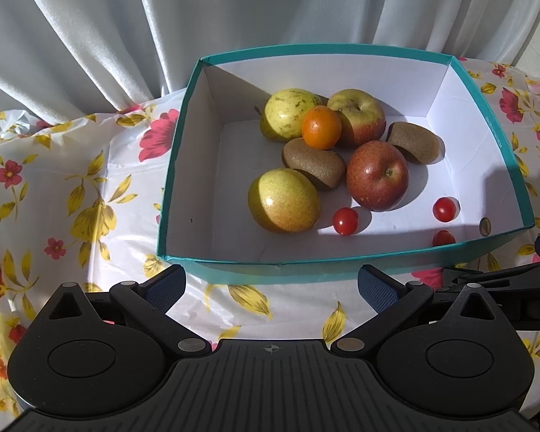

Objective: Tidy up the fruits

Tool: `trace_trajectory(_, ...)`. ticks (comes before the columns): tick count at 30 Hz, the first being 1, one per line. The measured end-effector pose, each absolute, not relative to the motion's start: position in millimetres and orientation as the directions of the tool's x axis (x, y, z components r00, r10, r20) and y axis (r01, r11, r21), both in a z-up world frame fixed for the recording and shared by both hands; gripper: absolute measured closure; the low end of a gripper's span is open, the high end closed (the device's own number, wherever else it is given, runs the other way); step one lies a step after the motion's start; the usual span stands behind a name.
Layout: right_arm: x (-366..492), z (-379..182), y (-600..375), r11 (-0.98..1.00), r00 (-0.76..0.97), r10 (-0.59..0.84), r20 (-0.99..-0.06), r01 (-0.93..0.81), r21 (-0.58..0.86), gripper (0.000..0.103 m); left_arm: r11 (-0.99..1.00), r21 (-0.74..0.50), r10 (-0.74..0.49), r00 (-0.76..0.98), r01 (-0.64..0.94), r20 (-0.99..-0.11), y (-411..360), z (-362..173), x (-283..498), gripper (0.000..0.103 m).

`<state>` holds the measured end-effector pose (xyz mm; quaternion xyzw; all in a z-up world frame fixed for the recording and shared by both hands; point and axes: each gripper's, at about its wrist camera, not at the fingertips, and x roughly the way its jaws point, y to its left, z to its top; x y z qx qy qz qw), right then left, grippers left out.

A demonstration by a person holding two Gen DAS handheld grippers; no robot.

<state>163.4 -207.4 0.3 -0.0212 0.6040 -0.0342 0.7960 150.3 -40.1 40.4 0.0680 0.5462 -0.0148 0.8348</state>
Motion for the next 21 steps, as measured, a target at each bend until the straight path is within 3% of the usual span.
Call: trace_trajectory(21,163.4,0.2,-208.8,0.997,0.267,-0.081,-0.960,0.028,-0.076,0.000,0.988,0.111,0.060,0.412,0.103,-0.909,-42.7,42.1,149.6,0.000)
